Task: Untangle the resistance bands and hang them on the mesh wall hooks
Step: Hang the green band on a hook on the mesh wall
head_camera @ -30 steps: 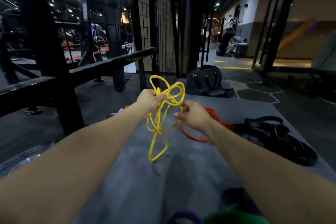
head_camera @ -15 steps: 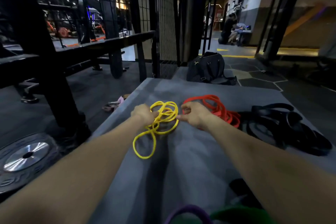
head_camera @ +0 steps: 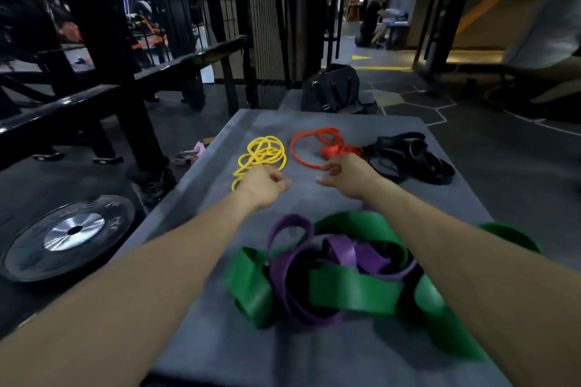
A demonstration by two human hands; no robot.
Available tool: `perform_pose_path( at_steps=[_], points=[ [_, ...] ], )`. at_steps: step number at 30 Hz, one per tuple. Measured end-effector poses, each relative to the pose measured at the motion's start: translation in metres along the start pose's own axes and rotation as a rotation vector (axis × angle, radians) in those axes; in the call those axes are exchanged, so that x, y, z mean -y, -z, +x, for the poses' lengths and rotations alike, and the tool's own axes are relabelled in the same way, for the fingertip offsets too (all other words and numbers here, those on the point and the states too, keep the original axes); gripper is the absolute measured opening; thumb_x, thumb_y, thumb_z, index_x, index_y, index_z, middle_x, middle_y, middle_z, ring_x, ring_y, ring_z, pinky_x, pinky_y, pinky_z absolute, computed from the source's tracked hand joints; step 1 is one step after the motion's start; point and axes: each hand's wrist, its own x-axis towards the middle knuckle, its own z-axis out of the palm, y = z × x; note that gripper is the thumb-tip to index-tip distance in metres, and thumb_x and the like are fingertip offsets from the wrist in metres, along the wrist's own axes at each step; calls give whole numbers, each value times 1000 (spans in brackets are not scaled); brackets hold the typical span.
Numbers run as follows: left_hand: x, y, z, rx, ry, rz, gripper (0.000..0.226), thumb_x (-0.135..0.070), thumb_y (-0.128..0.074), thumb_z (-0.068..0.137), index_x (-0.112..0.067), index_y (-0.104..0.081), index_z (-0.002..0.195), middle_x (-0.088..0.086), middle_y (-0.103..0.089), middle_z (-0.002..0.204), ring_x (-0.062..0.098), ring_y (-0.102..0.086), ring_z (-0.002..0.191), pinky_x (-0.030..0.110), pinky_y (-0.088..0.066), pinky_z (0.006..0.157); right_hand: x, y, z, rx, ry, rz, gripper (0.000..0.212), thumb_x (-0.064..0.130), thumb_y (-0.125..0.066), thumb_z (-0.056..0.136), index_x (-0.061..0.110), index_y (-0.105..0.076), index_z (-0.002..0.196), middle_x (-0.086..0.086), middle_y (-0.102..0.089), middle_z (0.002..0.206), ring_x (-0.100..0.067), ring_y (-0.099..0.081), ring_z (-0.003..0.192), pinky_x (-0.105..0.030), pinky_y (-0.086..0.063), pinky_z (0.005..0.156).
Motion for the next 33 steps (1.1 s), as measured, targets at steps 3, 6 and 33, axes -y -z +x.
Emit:
perform_pose_path(
  at_steps=[3, 6, 33],
  points=[
    [-7, -10, -42, -27, 31, 16, 41, -28, -65, 86, -3, -59, 117, 14, -63, 113, 27, -58, 108, 30, -43, 89, -1, 5, -41, -21, -29, 8, 43, 25, -69, 84, 2, -60, 120, -16, -64, 118, -28, -58, 112, -30, -43, 92],
    [-5, -22, -74, 43, 90, 72, 62, -39, -71, 78, -2, -50, 123, 16, -55, 128, 30, -53, 117, 34, -41, 95, -5, 8, -77, -68, -15, 2, 38, 22, -69, 83, 1, -62, 114, -17, -66, 113, -31, -60, 110, -34, -44, 94],
    [34, 1, -153, -230, -5, -264, 39, 11, -57, 80, 0, -58, 118, 20, -66, 110, 24, -61, 95, 29, -44, 91, -35, -40, -173, 20, 13, -421, 79, 29, -78, 72, 9, -34, 135, -12, -45, 131, -33, -50, 118, -41, -46, 90]
  ],
)
